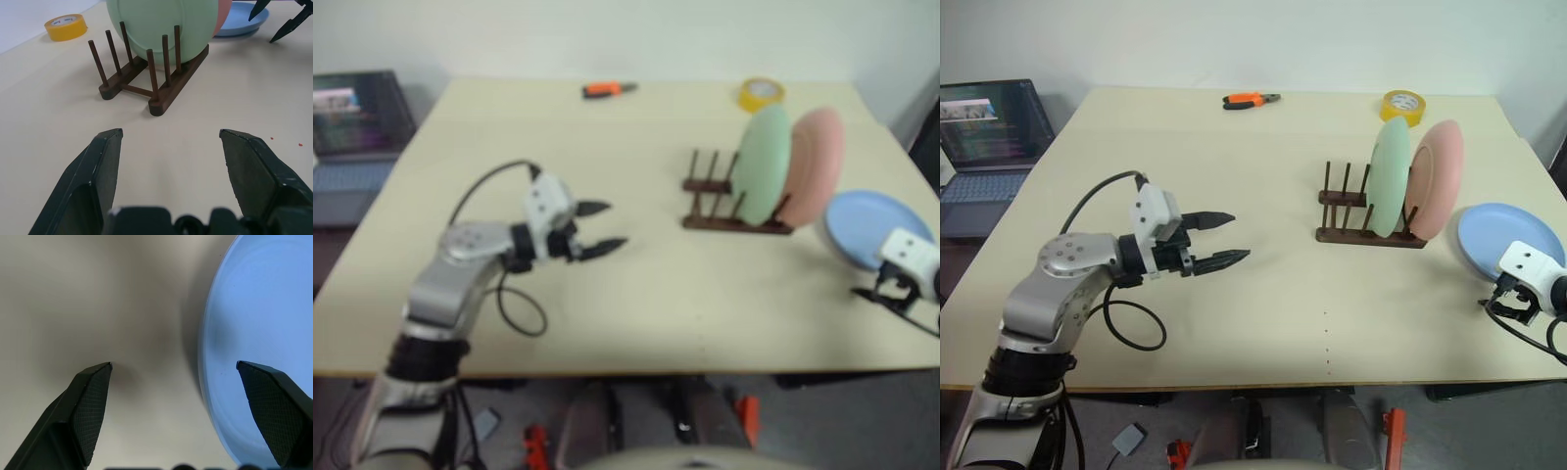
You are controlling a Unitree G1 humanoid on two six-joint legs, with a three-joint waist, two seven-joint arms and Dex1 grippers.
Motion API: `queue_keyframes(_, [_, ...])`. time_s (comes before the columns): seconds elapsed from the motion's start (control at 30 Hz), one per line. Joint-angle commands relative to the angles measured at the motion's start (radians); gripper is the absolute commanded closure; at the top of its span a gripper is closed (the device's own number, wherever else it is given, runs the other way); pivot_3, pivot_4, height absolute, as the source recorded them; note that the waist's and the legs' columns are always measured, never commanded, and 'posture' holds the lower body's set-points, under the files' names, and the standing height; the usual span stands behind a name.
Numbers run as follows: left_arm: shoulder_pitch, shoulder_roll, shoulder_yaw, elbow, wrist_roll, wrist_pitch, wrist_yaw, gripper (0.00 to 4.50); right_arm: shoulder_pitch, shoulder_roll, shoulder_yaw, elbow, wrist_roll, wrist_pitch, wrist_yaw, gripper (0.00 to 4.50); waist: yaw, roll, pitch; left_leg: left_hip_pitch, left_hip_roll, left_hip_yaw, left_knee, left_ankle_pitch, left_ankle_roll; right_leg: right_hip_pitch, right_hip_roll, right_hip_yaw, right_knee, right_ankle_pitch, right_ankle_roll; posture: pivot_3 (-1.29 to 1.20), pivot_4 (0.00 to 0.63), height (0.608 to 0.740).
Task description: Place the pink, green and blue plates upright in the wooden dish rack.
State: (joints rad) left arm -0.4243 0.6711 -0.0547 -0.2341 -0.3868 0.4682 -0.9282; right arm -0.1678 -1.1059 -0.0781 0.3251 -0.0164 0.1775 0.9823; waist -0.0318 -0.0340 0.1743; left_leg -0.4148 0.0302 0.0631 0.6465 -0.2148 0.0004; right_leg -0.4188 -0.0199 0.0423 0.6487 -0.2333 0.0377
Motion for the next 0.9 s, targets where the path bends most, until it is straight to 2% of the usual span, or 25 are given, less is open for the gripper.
queue_keyframes(0.03, [-0.002, 0.009, 0.007, -0.041, -0.001, -0.002, -0.002, 1.00, -0.002, 0.012, -0.004, -0.001, -0.002, -0.012, -0.013, 0.44, 0.000, 0.000, 0.000, 0.000, 0.000, 0.000, 0.000, 0.000, 0.000, 0.000, 0.000, 0.000, 0.000, 0.000, 0.000, 0.00, 0.150, 0.740])
queue_keyframes(0.1, [-0.002, 0.009, 0.007, -0.043, -0.001, 0.000, -0.002, 1.00, 0.002, 0.017, -0.004, -0.004, -0.005, -0.011, -0.018, 0.90, 0.000, 0.000, 0.000, 0.000, 0.000, 0.000, 0.000, 0.000, 0.000, 0.000, 0.000, 0.000, 0.000, 0.000, 0.000, 0.00, 0.150, 0.740])
queue_keyframes(0.17, [-0.003, 0.009, 0.005, -0.044, -0.001, 0.002, -0.002, 1.00, 0.006, 0.022, -0.004, -0.007, -0.008, -0.009, -0.021, 1.56, 0.000, 0.000, 0.000, 0.000, 0.000, 0.000, 0.001, 0.000, 0.000, 0.001, 0.000, 0.000, 0.000, 0.000, 0.001, 0.00, 0.150, 0.740])
queue_keyframes(0.43, [-0.001, 0.012, 0.004, -0.048, 0.001, 0.005, -0.004, 1.00, 0.009, 0.029, 0.002, -0.005, -0.011, -0.006, -0.030, 4.46, 0.000, -0.001, -0.001, 0.000, 0.000, 0.000, 0.001, 0.000, 0.000, 0.001, 0.000, 0.000, 0.000, 0.001, 0.001, 0.00, 0.150, 0.740])
queue_keyframes(0.67, [0.001, 0.013, 0.006, -0.055, 0.001, 0.007, 0.001, 1.00, -0.010, 0.030, 0.010, 0.015, -0.023, -0.003, -0.037, 4.46, 0.000, -0.003, -0.001, 0.007, 0.000, 0.000, 0.001, 0.000, 0.000, 0.008, 0.000, 0.000, -0.001, -0.002, -0.003, 0.00, 0.150, 0.740])
queue_keyframes(0.9, [-0.009, 0.006, 0.010, -0.071, -0.011, 0.007, -0.001, 1.00, -0.006, 0.018, -0.023, -0.033, 0.007, 0.082, -0.035, 4.46, 0.001, -0.003, -0.001, 0.010, 0.000, -0.001, 0.000, 0.000, 0.000, 0.011, 0.000, 0.000, -0.001, -0.002, -0.004, 0.00, 0.150, 0.740])
